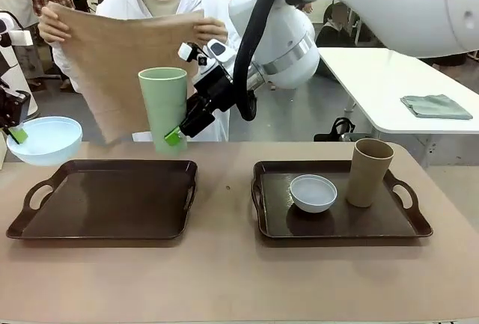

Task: Set up a tray with a mat and arrange the tableware.
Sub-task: Pick up the Picnic Bowl and Reusable plastic cup from the Handle tray in front of the human's position and hold them in the air, then place the Picnic Bowl and Reusable plastic cup back onto the Handle tray in front of the human's position.

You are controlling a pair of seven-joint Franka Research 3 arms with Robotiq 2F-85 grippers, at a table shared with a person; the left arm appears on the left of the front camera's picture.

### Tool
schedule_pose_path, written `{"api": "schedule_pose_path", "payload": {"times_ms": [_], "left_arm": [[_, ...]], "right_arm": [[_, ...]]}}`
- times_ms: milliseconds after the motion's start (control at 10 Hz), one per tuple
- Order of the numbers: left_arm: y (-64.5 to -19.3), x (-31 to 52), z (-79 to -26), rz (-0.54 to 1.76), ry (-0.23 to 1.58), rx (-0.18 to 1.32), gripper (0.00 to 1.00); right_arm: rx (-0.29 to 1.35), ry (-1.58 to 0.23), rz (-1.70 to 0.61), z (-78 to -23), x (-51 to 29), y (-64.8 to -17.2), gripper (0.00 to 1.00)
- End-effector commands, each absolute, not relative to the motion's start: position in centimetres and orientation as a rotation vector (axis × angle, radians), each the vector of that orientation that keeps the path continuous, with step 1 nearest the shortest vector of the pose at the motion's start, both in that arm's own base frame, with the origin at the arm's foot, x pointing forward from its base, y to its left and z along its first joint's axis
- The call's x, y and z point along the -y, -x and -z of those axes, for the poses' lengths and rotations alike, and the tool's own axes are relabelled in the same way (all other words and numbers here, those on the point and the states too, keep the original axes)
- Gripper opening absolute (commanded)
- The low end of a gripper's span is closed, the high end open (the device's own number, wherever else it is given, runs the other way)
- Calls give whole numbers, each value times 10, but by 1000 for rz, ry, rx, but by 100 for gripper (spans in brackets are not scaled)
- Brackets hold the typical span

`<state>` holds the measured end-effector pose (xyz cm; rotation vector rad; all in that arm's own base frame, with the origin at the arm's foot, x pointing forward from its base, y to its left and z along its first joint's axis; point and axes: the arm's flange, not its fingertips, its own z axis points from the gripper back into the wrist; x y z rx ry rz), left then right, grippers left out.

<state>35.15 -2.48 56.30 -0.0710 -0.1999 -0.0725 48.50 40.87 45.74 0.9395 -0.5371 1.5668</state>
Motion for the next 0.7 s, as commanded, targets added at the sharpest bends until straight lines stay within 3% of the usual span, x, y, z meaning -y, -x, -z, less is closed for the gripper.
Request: {"api": "schedule_pose_path", "payload": {"times_ms": [0,600], "left_arm": [[-347,25,-569,75,65,214,0],[-347,25,-569,75,65,214,0]], "right_arm": [[570,-930,-1591,-479,-411,-475,20],[570,-930,-1591,-479,-411,-475,20]]}}
